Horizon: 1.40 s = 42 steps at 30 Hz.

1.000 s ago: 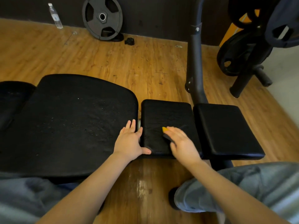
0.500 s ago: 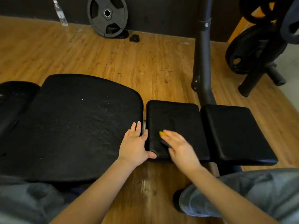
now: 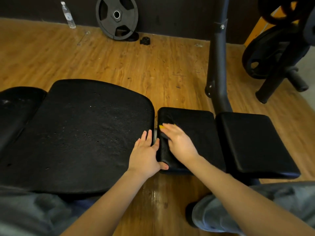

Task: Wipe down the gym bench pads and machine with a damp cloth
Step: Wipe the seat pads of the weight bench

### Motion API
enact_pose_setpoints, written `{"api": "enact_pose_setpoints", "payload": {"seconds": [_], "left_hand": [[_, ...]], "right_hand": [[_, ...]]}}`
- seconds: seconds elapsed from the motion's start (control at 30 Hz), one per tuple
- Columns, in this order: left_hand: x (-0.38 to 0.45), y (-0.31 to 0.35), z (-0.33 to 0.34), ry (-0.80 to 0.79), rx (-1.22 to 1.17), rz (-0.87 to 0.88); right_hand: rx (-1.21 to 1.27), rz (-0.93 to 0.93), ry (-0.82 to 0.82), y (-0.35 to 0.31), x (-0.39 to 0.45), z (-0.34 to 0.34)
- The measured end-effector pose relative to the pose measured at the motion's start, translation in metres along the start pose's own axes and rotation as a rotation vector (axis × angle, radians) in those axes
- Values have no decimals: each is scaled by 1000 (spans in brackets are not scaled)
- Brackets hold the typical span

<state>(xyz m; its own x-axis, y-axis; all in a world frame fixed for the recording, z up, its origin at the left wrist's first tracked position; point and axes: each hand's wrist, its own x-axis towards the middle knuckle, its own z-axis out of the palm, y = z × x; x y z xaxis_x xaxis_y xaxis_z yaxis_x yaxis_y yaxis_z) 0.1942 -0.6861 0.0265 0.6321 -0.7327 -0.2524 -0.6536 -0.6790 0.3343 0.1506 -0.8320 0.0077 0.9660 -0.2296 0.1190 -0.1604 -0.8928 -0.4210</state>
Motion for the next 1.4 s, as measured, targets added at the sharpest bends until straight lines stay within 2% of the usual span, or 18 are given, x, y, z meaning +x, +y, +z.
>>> {"api": "enact_pose_setpoints", "payload": {"seconds": [0.07, 0.17, 0.33, 0.4, 0.43, 0.5, 0.6, 0.67, 0.77, 0.83, 0.9, 0.97, 1.07, 1.17, 1.23, 1.33, 1.4], "left_hand": [[1, -1, 0, -9, 2, 3], [0, -1, 1, -3, -5, 1], [-2, -1, 0, 0, 7, 6], [-1, -1, 0, -2, 15, 10], [0, -1, 0, -4, 19, 12], [0, 0, 0, -3, 16, 4], [0, 0, 2, 1, 18, 6], [0, -1, 2, 0, 26, 7], [-1, 0, 1, 2, 34, 7], [-1, 0, 0, -3, 41, 8], [-1, 1, 0, -5, 45, 4], [-1, 2, -1, -5, 44, 2], [-2, 2, -1, 0, 19, 5], [-2, 0, -1, -1, 14, 4], [-2, 0, 0, -9, 22, 5], [-2, 0, 0, 0, 29, 2], [-2, 1, 0, 0, 25, 5]], "right_hand": [[-2, 61, 56, 31, -27, -19], [28, 346, 154, 79, -28, -45], [103, 559, 280, 75, 35, -41], [95, 507, 282, 52, 39, -32], [83, 416, 264, 39, 30, -23], [37, 166, 144, 19, -9, -9], [1, -61, -50, 28, -70, -21], [-19, -25, -68, 55, -78, -41], [19, 286, 71, 78, -40, -54], [49, 424, 173, 71, -12, -42], [69, 473, 221, 50, 7, -27], [65, 355, 174, 20, 9, -11], [55, 35, -5, -17, -29, 0], [21, -106, -41, 7, -76, -12], [16, 24, 10, 40, -87, -28], [50, 389, 152, 62, -62, -46], [58, 484, 223, 55, -35, -38]]}}
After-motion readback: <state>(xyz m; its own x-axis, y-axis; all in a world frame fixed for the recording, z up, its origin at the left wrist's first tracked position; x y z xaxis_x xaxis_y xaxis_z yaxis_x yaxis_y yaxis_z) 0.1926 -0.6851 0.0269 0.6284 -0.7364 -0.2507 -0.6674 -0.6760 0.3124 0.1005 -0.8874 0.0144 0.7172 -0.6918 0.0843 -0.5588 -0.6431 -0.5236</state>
